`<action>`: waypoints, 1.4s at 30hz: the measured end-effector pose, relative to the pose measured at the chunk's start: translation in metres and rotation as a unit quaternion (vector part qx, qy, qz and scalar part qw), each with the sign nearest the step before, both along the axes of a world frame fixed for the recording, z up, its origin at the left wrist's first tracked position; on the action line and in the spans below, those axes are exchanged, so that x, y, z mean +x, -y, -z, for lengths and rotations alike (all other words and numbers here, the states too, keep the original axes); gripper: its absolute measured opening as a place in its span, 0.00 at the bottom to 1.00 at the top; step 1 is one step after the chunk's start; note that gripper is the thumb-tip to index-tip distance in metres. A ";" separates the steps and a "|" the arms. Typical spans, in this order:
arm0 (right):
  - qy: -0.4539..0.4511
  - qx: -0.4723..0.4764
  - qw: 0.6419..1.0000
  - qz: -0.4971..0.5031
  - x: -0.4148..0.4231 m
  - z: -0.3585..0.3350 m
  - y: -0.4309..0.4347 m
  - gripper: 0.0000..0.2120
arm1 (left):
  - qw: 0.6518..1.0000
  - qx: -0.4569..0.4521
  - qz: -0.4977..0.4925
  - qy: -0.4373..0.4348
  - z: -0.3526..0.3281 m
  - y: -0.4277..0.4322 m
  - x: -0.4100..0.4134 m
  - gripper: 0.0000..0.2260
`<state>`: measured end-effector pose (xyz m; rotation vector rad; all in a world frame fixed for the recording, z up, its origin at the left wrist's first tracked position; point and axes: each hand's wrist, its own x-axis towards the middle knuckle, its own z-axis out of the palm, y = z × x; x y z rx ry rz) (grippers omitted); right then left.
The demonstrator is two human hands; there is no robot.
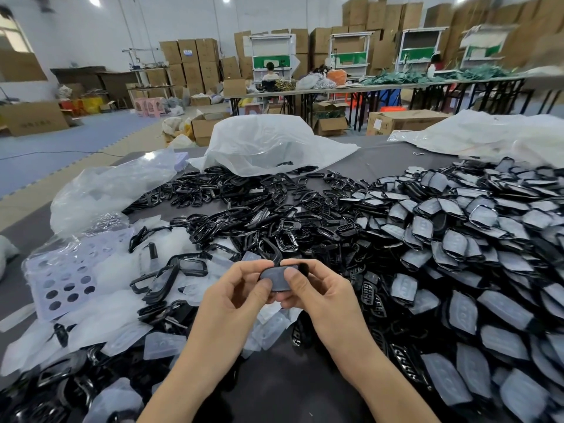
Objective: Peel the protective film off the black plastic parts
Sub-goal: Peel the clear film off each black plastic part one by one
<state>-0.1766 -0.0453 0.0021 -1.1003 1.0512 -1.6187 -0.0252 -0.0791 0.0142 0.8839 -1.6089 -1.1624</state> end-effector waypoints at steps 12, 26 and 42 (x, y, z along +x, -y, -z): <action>0.064 0.044 0.997 -0.023 -0.003 0.001 0.005 0.04 | 1.000 -0.012 -0.025 0.006 0.006 0.000 -0.008 0.11; 0.002 0.060 0.996 -0.059 -0.009 0.000 0.002 0.03 | 0.981 -0.136 -0.024 0.136 0.005 -0.009 -0.007 0.12; 0.110 0.083 0.990 0.043 -0.016 -0.004 0.005 0.18 | 0.892 -0.340 0.052 0.293 0.012 -0.026 -0.017 0.17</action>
